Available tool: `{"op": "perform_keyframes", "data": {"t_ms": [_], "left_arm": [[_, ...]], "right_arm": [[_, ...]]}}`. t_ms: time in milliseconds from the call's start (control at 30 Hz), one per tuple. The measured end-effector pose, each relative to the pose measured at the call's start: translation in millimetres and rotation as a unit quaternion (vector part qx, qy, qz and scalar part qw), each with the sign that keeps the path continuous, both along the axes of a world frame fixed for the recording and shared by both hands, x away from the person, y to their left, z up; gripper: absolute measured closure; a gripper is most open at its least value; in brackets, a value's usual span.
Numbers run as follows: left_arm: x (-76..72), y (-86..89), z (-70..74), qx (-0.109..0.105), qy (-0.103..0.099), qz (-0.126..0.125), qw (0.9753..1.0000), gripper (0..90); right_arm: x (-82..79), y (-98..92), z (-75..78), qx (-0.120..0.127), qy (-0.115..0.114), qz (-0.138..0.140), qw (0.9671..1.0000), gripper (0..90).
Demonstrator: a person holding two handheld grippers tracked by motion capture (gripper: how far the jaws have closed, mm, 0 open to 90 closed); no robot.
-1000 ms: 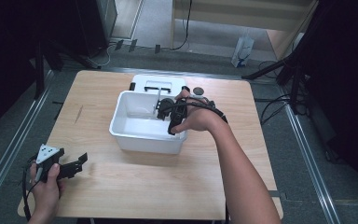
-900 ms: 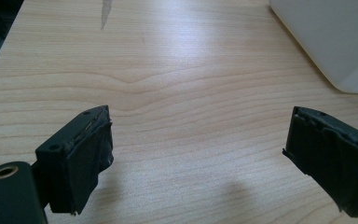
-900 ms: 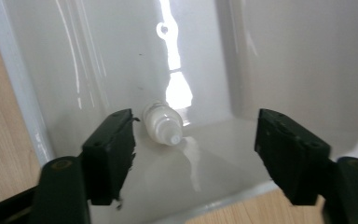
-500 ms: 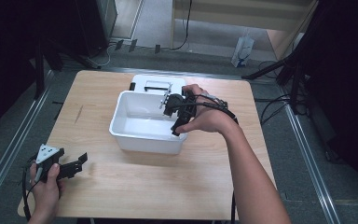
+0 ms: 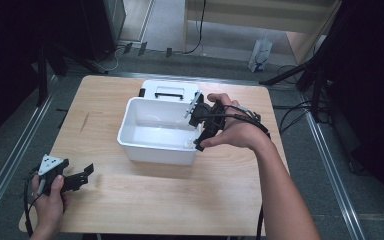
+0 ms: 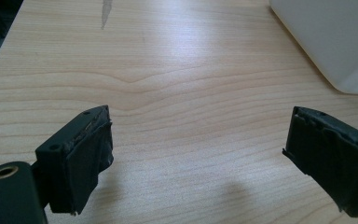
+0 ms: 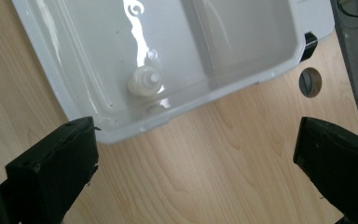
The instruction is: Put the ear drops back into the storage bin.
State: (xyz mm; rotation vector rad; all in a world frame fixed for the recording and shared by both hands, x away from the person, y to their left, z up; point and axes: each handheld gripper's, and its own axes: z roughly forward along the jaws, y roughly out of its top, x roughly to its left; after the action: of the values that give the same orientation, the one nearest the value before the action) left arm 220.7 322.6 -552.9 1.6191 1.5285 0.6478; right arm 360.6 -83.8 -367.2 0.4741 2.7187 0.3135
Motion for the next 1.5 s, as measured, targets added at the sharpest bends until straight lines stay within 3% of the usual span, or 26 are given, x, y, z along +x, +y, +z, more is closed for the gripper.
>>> {"op": "perform_keyframes", "data": {"t_ms": [300, 833, 1300, 1500], "left_arm": [[-0.1, -0.4, 0.0, 0.001, 0.0, 0.002, 1.0, 8.2], [-0.6, 0.0, 0.2, 0.001, 0.001, 0.001, 1.0, 8.2], [-0.6, -0.2, 0.2, 0.002, 0.0, 0.002, 1.0, 8.2], [-0.6, -0.2, 0.2, 0.002, 0.0, 0.002, 1.0, 8.2]], "right_arm": [[-9.1, -27.7, -8.7, 0.001, 0.007, -0.023, 0.9997, 0.0], [-29.8, -79.9, -50.2, 0.008, 0.035, -0.065, 0.9972, 0.0], [-51.2, -130.1, -87.4, 0.039, 0.037, -0.104, 0.9932, 0.0], [-61.1, -149.9, -99.1, 0.065, 0.018, -0.118, 0.9907, 0.0]]}}
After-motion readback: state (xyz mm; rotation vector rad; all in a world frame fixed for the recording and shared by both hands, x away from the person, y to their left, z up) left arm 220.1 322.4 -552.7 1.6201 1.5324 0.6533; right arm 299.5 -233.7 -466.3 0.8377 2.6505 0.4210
